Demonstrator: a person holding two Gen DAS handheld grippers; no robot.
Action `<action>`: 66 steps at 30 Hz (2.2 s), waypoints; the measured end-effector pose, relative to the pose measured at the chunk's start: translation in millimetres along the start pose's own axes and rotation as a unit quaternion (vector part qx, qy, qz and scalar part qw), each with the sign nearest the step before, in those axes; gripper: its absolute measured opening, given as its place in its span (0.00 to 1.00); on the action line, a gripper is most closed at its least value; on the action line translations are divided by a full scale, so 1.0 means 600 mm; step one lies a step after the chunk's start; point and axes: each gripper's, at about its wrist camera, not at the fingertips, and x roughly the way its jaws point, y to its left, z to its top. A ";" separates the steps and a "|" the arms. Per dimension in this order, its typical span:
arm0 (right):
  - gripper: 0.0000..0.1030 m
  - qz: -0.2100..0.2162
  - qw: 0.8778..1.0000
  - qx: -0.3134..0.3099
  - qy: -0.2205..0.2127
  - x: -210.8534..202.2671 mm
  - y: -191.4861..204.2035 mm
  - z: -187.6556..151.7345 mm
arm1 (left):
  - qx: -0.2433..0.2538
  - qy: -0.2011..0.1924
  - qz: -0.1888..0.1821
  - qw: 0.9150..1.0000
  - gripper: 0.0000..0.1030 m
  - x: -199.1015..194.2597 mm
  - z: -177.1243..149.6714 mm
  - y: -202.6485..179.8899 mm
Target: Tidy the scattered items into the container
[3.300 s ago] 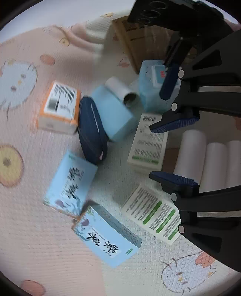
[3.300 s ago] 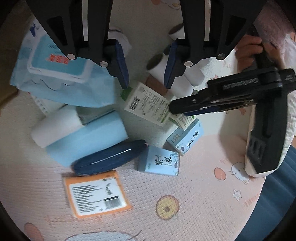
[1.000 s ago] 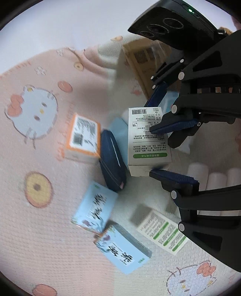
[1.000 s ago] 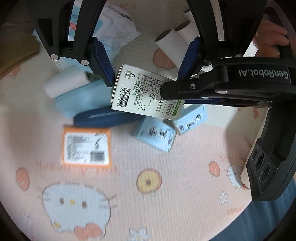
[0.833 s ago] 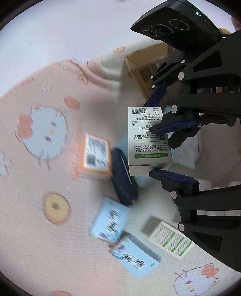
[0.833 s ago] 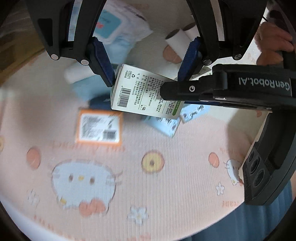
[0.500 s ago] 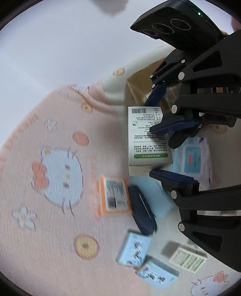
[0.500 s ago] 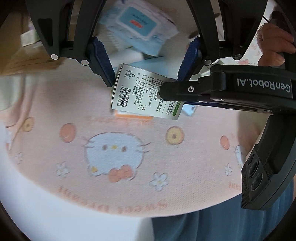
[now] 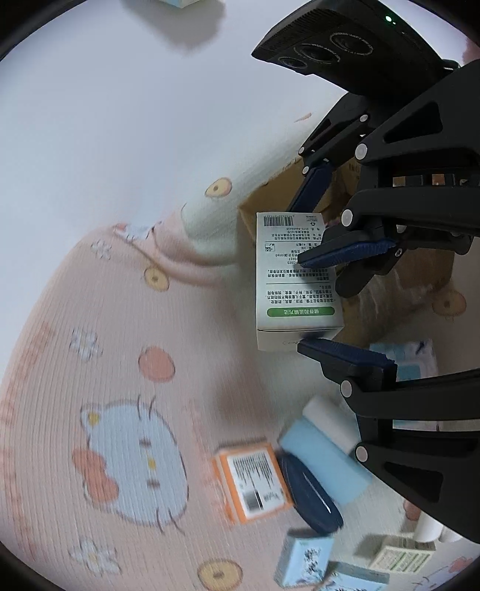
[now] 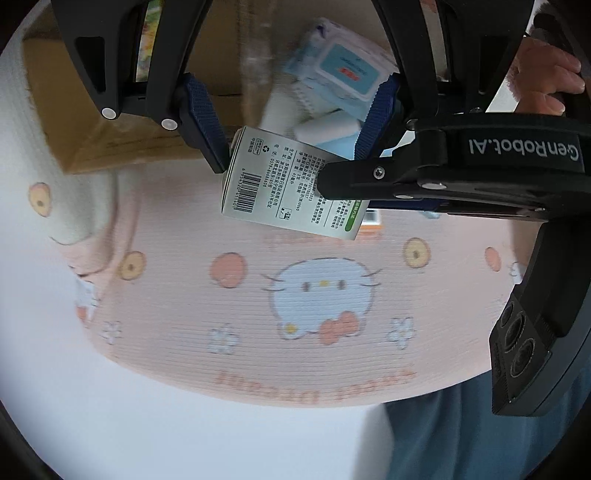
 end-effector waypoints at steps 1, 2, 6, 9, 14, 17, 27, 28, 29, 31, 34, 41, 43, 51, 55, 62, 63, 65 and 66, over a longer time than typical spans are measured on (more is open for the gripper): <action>0.67 -0.001 1.000 0.004 0.003 -0.003 -0.014 0.000 | -0.001 0.003 -0.003 1.000 0.42 0.008 0.001 -0.008; 0.67 -0.001 1.000 0.005 0.006 -0.003 -0.024 -0.001 | -0.003 0.007 -0.005 1.000 0.42 0.018 0.001 -0.018; 0.67 -0.013 1.000 -0.001 0.023 -0.009 -0.065 -0.005 | -0.010 0.025 -0.020 0.999 0.42 0.052 0.005 -0.047; 0.67 -0.024 0.999 -0.001 0.029 -0.019 -0.095 -0.013 | -0.012 0.039 -0.036 0.999 0.42 0.078 0.009 -0.067; 0.67 -0.034 0.999 -0.001 0.040 -0.028 -0.146 -0.028 | -0.005 0.070 -0.052 0.996 0.42 0.129 0.013 -0.105; 0.67 -0.040 0.998 -0.001 0.050 -0.026 -0.175 -0.041 | -0.013 0.088 -0.056 0.994 0.42 0.160 0.011 -0.119; 0.67 -0.003 0.995 0.022 0.097 0.006 -0.288 -0.070 | -0.038 0.123 -0.048 0.991 0.42 0.254 0.019 -0.155; 0.67 -0.002 0.995 0.024 0.102 0.010 -0.297 -0.071 | -0.033 0.126 -0.047 0.990 0.42 0.263 0.020 -0.162; 0.67 -0.004 0.994 0.025 0.107 0.014 -0.306 -0.073 | -0.029 0.130 -0.045 0.990 0.42 0.271 0.019 -0.168; 0.67 -0.007 0.993 0.026 0.117 0.023 -0.323 -0.077 | -0.024 0.140 -0.042 0.989 0.42 0.291 0.018 -0.179; 0.67 -0.011 0.991 0.021 0.135 0.040 -0.347 -0.083 | -0.018 0.158 -0.032 0.987 0.42 0.324 0.018 -0.192; 0.67 0.014 0.985 0.035 0.171 0.077 -0.401 -0.095 | 0.004 0.193 -0.010 0.981 0.42 0.380 0.030 -0.209; 0.67 0.020 0.983 0.038 0.180 0.087 -0.413 -0.092 | -0.013 0.202 -0.016 0.979 0.42 0.394 0.033 -0.203; 0.67 0.002 0.970 -0.036 0.240 0.130 -0.415 -0.091 | -0.038 0.229 -0.019 0.973 0.42 0.432 0.022 -0.195; 0.67 -0.018 0.962 -0.083 0.259 0.149 -0.404 -0.101 | -0.040 0.234 -0.007 0.971 0.41 0.454 0.008 -0.194; 0.67 -0.024 0.955 -0.129 0.265 0.149 -0.395 -0.110 | -0.066 0.244 -0.011 0.967 0.36 0.469 -0.001 -0.175; 0.67 -0.026 0.954 -0.136 0.266 0.149 -0.393 -0.112 | -0.056 0.239 0.004 0.969 0.36 0.469 -0.002 -0.176; 0.67 -0.030 0.952 -0.145 0.269 0.147 -0.391 -0.115 | -0.037 0.232 0.027 0.972 0.36 0.471 -0.002 -0.177; 0.67 -0.028 0.951 -0.145 0.271 0.146 -0.391 -0.116 | -0.041 0.232 0.021 0.972 0.36 0.470 -0.002 -0.175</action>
